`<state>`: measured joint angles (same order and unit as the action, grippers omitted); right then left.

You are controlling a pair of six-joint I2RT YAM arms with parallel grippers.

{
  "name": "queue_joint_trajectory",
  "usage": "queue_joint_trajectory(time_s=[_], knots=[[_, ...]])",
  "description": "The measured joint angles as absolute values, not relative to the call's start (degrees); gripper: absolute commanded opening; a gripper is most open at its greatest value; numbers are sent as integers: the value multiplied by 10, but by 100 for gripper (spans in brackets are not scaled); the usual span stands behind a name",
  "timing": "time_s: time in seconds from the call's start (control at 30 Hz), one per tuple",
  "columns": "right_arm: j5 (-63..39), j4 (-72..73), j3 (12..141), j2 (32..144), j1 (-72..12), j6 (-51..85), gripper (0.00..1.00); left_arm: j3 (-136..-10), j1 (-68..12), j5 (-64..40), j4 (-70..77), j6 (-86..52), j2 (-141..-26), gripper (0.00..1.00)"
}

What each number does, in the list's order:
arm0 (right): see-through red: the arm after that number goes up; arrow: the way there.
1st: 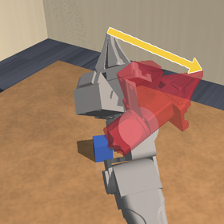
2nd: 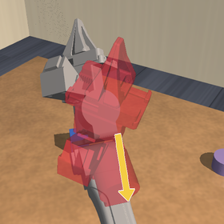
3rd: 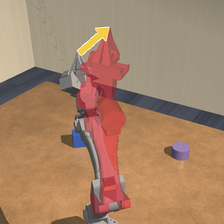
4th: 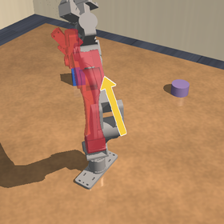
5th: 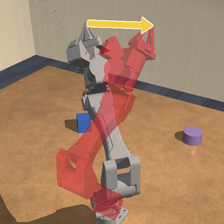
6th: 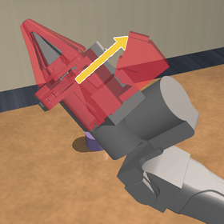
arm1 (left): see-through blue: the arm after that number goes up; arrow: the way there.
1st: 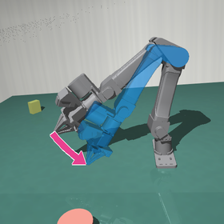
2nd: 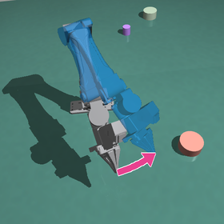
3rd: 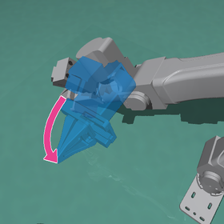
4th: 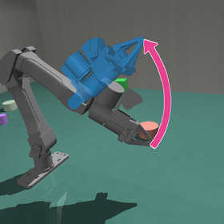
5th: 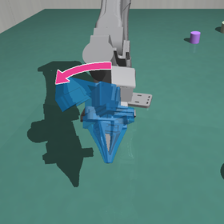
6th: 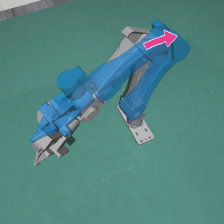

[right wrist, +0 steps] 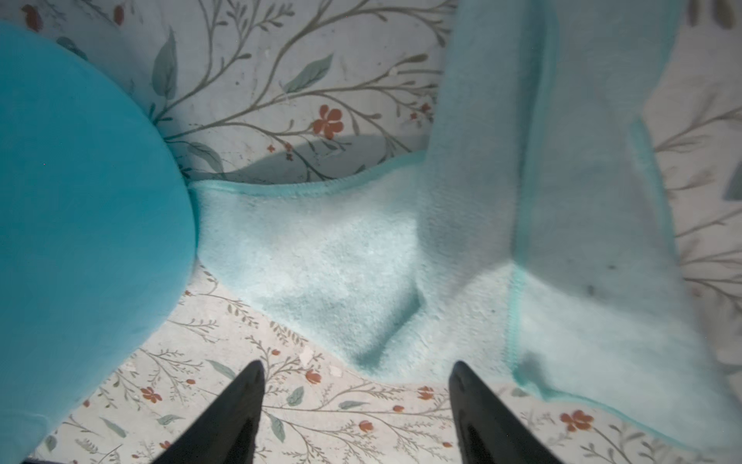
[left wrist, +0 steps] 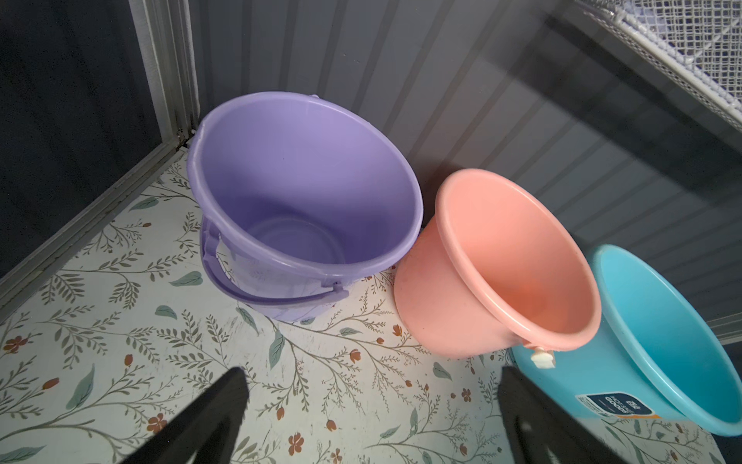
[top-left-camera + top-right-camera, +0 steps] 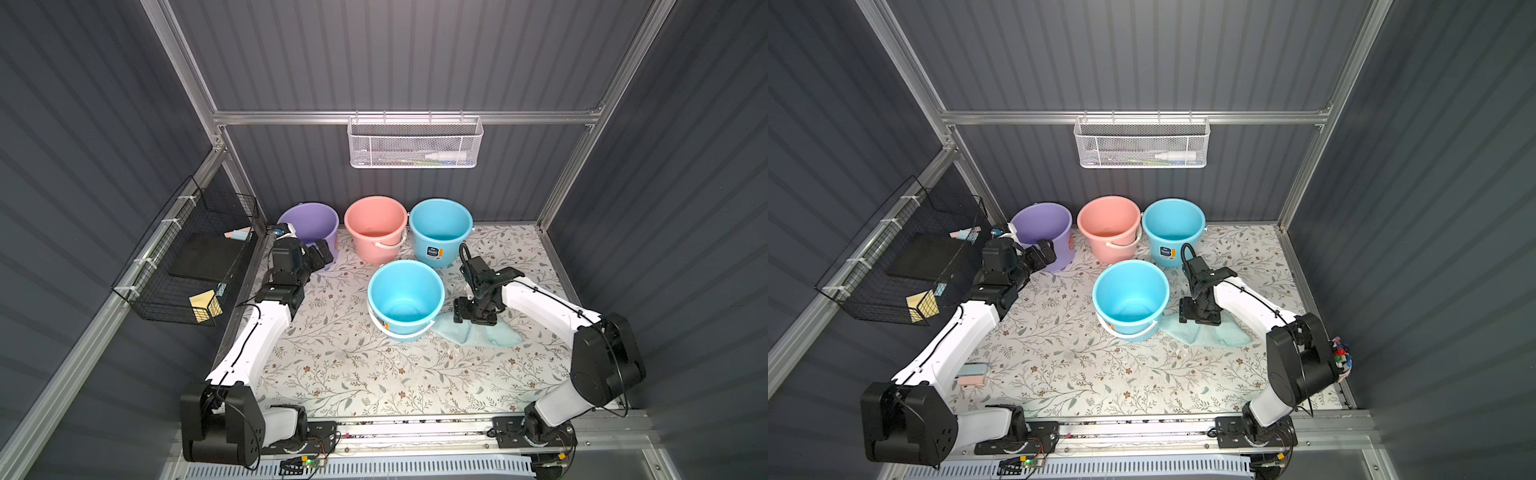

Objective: Wipe the inside of the bucket with a cloth
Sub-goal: Adjust the cleaning item at the center of the board.

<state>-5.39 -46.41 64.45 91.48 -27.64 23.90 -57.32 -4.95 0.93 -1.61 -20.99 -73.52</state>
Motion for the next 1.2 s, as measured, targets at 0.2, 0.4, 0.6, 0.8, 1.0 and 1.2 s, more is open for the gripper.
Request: queue_joint_trajectory(time_s=[0.2, 0.4, 0.6, 0.8, 1.0, 1.2], knots=[[-83, -411, 635, 953, -281, 281, 70, -573, -50, 1, -17, -210, -735, 100], [-84, -387, 604, 973, -263, 301, 70, -573, -50, -1, -18, -210, -735, 99], [-88, -382, 549, 953, -182, 303, 73, -573, -50, -4, -20, -210, -738, 100], [-39, -427, 541, 905, -127, 299, 75, -575, -50, -7, -21, -210, -743, 100], [-10, -465, 582, 896, -177, 298, 74, -586, -50, -8, -23, -210, -751, 100], [-21, -464, 613, 912, -261, 303, 69, -601, -50, -12, -24, -209, -757, 100]])
